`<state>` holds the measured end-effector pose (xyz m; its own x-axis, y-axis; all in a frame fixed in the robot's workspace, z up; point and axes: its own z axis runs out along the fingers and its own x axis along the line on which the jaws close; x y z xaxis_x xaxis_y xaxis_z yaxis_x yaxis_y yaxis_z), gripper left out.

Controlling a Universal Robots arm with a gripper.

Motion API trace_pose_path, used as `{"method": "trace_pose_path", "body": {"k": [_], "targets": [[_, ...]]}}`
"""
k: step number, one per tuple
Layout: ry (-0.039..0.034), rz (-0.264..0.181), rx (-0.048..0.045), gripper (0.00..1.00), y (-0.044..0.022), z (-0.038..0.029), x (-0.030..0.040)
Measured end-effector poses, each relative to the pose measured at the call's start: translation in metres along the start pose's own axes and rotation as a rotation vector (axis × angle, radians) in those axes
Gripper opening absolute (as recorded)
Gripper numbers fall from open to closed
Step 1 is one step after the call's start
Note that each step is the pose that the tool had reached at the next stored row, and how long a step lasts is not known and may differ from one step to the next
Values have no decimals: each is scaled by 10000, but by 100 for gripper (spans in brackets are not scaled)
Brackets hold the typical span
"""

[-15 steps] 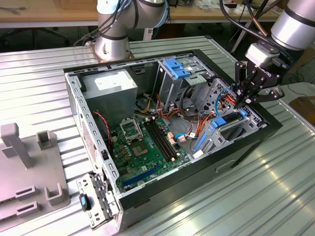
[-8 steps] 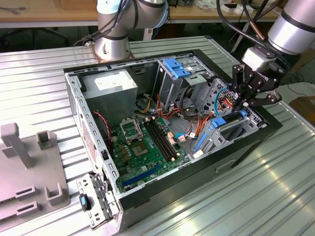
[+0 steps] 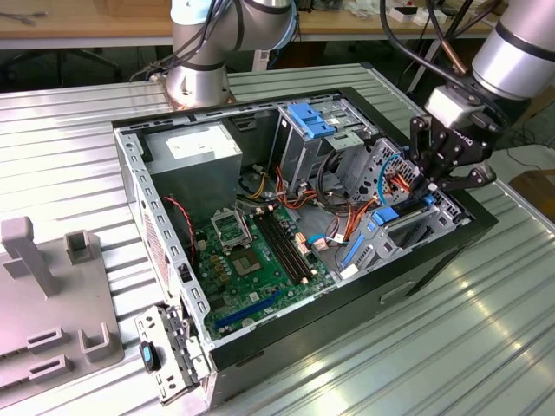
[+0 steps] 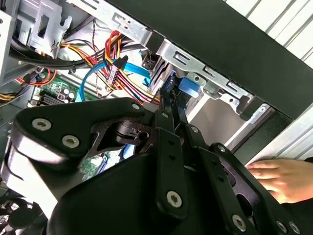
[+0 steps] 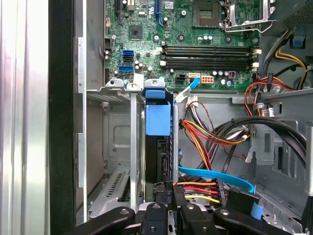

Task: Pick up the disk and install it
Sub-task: 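Insert the first disk wire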

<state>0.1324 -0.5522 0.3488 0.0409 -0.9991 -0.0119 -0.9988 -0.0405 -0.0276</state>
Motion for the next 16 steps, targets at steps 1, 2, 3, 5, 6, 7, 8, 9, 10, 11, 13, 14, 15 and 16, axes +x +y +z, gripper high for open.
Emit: {"method": "trace_pose_path", "body": {"k": [1, 2, 3, 5, 6, 7, 8, 9, 10, 11, 13, 14, 15, 16], "targets": [[2, 1, 0, 17, 7, 1, 10], [2, 0, 0, 17, 11, 3, 15], [8, -1, 0, 17, 15, 12, 15], [9, 38, -1, 17, 16, 24, 16], [14, 106, 1, 17, 16, 27, 16], [17, 183, 2, 17, 16, 31, 16], [17, 261, 2, 17, 16, 34, 16], [17, 271, 3, 17, 16, 35, 16], [16, 272, 3, 17, 16, 34, 16], [12, 273, 3, 17, 16, 24, 16], [13, 273, 3, 17, 15, 4, 16], [13, 272, 3, 17, 15, 4, 16], [14, 273, 3, 17, 15, 3, 16], [17, 273, 3, 17, 15, 2, 16]]}}
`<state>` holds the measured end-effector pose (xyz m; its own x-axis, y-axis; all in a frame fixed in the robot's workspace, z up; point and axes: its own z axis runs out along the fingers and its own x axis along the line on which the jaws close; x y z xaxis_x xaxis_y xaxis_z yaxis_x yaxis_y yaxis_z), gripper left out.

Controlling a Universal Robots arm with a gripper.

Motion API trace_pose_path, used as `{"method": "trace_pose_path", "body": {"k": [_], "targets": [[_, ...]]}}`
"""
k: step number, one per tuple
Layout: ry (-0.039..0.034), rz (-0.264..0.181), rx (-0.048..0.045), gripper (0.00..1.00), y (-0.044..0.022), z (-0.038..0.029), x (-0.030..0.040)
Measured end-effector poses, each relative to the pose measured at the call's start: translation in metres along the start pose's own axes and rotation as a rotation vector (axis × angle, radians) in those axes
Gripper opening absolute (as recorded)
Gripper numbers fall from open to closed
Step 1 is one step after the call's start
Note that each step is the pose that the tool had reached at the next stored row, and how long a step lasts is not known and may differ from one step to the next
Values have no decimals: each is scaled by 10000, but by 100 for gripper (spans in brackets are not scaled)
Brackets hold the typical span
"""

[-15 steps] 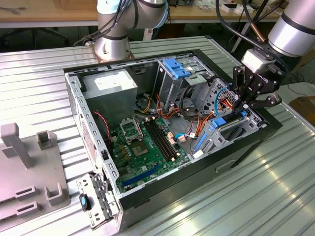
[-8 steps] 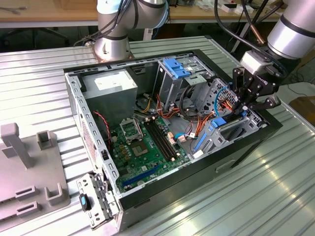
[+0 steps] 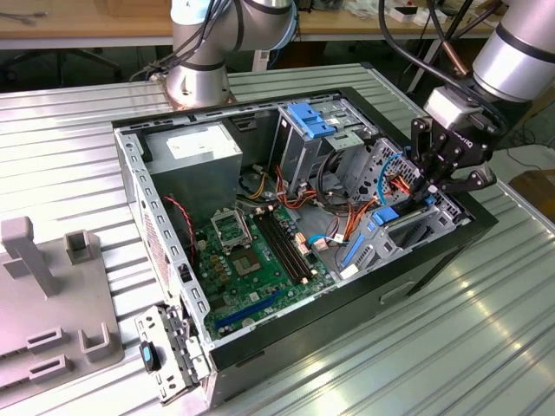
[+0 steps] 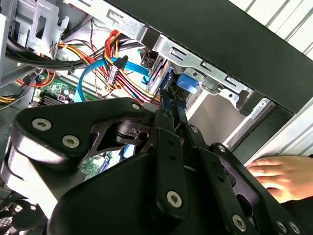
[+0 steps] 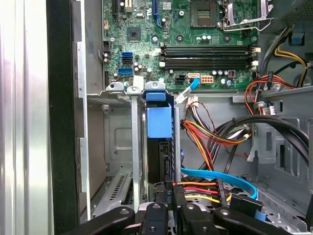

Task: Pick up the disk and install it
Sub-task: 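Insert the first disk wire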

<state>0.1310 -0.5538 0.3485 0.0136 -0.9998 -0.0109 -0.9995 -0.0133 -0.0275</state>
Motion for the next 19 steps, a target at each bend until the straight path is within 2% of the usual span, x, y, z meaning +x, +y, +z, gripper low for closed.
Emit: {"method": "trace_pose_path", "body": {"k": [15, 18, 19], "targets": [[4, 104, 1, 17, 0, 10, -3], [13, 468, 5, 17, -2, 10, -1], [-42, 475, 5, 17, -2, 11, 1]]}}
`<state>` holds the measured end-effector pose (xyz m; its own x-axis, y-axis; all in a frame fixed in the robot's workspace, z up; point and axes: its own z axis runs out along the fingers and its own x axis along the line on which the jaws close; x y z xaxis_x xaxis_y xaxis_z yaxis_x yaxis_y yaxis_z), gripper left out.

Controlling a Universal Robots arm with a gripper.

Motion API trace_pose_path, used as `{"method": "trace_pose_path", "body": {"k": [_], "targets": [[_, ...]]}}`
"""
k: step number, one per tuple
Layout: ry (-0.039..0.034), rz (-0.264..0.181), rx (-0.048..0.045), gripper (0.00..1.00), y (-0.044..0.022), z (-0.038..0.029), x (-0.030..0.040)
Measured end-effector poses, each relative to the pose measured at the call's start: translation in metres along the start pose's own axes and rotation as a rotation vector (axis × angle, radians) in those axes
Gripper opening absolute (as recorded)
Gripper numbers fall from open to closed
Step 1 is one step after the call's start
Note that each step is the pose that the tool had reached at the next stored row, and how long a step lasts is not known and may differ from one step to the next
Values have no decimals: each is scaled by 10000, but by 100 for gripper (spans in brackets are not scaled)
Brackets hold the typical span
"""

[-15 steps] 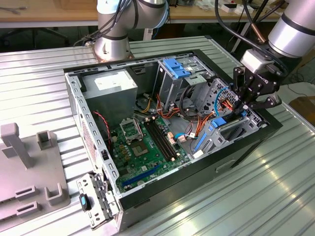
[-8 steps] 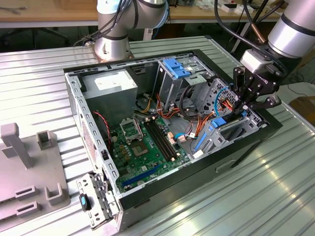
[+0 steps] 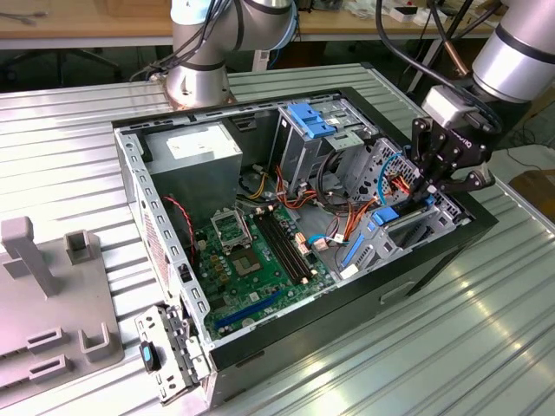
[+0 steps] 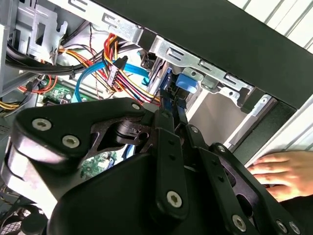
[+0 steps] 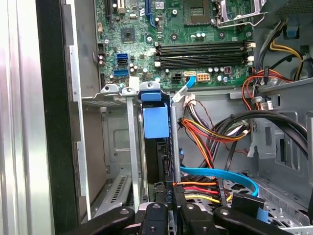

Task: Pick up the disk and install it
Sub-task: 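Insert the first disk wire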

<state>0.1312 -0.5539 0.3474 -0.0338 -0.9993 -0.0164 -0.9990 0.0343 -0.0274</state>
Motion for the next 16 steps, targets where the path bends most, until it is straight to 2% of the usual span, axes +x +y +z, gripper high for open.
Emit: {"method": "trace_pose_path", "body": {"k": [1, 2, 9, 16], "targets": [[-77, 5, -3, 17, 0, 0, 6], [-101, 7, -4, 17, 0, 0, 14], [-104, 142, -1, 17, -1, 7, 29], [-168, 133, -4, 17, 0, 40, 34]]}}
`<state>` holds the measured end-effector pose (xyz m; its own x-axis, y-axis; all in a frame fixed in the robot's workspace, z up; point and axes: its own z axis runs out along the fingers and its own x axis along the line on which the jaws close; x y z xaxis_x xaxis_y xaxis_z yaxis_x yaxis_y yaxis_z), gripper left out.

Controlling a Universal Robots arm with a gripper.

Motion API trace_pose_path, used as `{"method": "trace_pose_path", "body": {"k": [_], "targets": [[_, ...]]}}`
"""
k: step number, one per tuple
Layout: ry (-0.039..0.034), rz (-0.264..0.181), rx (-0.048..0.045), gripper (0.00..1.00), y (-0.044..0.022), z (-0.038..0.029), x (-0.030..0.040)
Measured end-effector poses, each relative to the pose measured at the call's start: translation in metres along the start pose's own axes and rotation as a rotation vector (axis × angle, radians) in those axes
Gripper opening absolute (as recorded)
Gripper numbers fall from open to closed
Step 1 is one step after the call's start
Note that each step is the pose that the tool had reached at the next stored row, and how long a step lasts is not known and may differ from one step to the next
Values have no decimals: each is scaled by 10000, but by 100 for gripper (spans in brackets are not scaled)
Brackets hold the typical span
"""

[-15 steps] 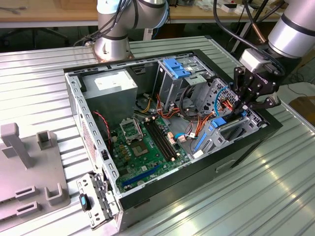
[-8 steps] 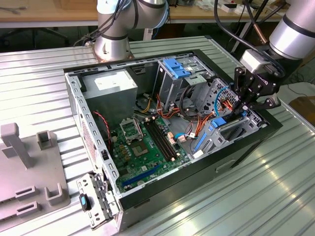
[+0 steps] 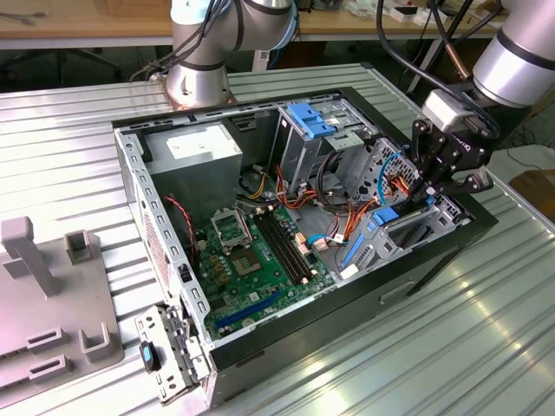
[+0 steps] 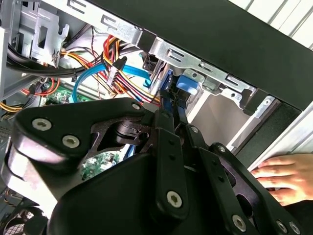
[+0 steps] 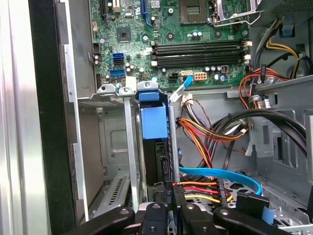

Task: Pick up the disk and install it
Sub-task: 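Insert the first disk wire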

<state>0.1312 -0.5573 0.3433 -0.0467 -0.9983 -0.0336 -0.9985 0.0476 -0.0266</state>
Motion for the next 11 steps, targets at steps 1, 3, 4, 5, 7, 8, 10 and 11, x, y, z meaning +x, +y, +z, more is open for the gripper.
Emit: {"method": "trace_pose_path", "body": {"k": [1, 3, 4, 5, 7, 8, 10, 11], "targets": [[-7, 0, 0, 17, 0, 2, 1], [-16, -1, -1, 17, 0, 4, 1], [-18, -1, -1, 17, 0, 4, 1], [-20, -1, -1, 17, 0, 1, 2], [-24, -1, 0, 17, 1, -11, 1], [-19, -3, 2, 17, 6, -22, 1], [-19, -20, 13, 17, 13, -35, 1], [-22, -42, 24, 17, 17, -39, 1]]}}
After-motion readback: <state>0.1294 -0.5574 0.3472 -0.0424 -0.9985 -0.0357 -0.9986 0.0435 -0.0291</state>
